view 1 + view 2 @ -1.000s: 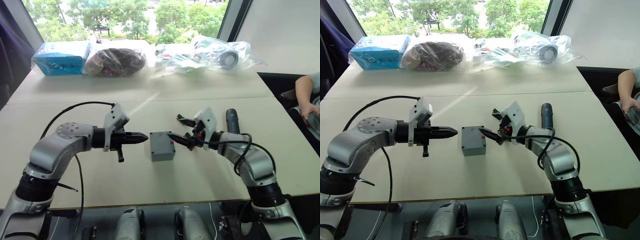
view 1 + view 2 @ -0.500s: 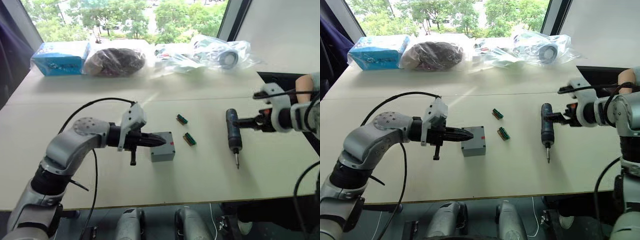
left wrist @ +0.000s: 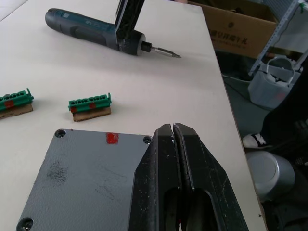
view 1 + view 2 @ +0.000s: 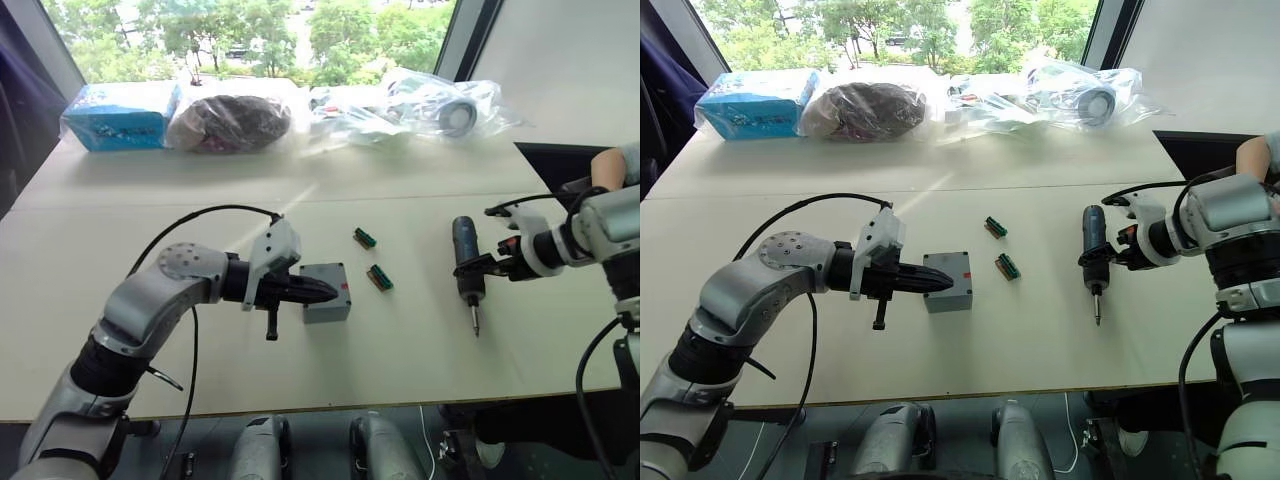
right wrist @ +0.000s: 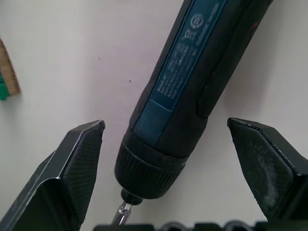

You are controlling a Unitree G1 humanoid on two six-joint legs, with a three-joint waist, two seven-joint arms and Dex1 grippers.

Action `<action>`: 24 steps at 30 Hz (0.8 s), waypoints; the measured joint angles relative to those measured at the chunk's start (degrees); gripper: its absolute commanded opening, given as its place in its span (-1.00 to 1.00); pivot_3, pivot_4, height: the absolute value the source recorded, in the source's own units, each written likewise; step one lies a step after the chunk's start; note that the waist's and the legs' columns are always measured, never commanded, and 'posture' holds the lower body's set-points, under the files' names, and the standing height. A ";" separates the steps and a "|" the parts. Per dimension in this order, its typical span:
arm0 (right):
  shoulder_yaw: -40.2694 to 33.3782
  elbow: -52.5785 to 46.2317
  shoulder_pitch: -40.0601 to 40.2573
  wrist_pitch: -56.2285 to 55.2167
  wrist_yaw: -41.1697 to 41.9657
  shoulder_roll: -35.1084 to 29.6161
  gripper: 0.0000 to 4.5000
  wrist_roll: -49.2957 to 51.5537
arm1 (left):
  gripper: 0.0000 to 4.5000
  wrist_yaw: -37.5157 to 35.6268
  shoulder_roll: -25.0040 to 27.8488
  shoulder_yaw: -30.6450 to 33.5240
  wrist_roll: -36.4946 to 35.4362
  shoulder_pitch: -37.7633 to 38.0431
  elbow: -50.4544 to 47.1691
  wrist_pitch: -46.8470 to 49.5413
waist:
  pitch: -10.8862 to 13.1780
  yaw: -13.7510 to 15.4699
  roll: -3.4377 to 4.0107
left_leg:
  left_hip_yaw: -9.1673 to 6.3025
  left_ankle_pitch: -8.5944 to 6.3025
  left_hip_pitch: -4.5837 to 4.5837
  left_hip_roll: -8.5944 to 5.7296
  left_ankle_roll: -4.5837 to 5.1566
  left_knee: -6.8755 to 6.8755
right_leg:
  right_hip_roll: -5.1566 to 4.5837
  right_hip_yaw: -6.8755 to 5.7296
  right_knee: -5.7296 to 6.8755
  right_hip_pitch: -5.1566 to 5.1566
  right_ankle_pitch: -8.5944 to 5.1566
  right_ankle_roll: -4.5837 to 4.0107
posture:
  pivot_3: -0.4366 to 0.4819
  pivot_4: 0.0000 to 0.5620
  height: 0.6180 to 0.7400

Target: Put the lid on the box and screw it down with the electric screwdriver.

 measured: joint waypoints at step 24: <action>-6.16 10.95 -3.49 -20.22 0.24 6.97 -0.20 -11.51 | -1.00 1.65 1.65 2.05 0.12 0.75 3.25 -0.52 | 0.08 -0.39 0.12 | 0.18 0.01 -0.08 0.01 -0.02 0.04 | 0.01 0.11 0.08 -0.21 0.07 0.07 | -0.05 -0.47 1.00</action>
